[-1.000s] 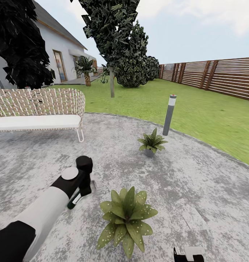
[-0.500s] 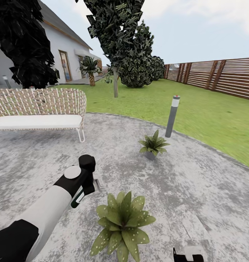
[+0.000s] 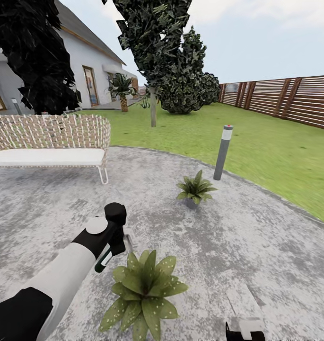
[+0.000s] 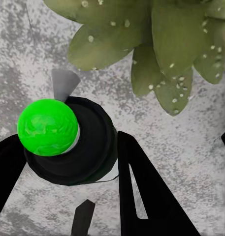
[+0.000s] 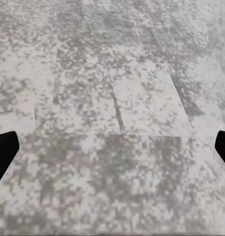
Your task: Pick up the pesticide atomizer in the garden and spray insectifuge to fully cover both potted plants in the garden.
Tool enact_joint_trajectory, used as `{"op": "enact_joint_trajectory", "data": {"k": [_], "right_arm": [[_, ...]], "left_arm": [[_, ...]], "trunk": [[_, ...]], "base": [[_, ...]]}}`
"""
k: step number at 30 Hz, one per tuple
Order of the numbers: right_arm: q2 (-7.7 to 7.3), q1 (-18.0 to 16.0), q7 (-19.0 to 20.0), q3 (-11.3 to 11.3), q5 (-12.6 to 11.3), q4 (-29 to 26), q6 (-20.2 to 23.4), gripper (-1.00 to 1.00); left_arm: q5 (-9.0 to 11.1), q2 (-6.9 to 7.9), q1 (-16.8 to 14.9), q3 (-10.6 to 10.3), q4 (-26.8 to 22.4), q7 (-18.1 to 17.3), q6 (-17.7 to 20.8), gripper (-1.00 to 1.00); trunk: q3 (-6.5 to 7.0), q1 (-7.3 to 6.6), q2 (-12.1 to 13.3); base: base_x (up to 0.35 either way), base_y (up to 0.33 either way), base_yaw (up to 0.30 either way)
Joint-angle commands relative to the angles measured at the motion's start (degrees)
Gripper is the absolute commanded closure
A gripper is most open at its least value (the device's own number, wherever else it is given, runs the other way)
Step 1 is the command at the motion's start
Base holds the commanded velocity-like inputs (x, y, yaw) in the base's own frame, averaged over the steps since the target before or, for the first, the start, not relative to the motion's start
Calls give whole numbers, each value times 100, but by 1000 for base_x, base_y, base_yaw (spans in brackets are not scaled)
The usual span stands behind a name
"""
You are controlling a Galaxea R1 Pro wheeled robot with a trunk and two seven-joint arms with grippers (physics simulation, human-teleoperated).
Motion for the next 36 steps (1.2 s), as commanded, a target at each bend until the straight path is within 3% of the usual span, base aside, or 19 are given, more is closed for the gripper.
{"op": "enact_joint_trajectory", "data": {"k": [1, 9, 23, 29, 36], "right_arm": [[1, -3, -15, -45, 60, 6, -14, -100], [1, -3, -16, -45, 60, 6, -14, -100], [1, -3, -16, -45, 60, 6, -14, -100], [-13, -3, 0, -45, 60, 6, -14, -100], [0, -3, -6, -45, 60, 6, -14, -100]], "left_arm": [[-55, 4, -3, -3, 0, -55, 69, 100], [-39, 80, 27, -12, 44, -55, 63, 100], [-35, 27, 23, -2, 73, -55, 61, 100], [-35, 28, 19, -7, 73, -55, 54, 100], [-35, 48, 22, -23, 76, -55, 56, 100]], "trunk": [[-5, -3, -2], [-5, -3, -2], [-5, -3, -2], [-5, -3, -2], [-5, -3, -2]], "base": [[-165, -245, 62], [-72, -84, 241], [1, -2, 107], [92, -207, 36], [-201, -219, 0]]}}
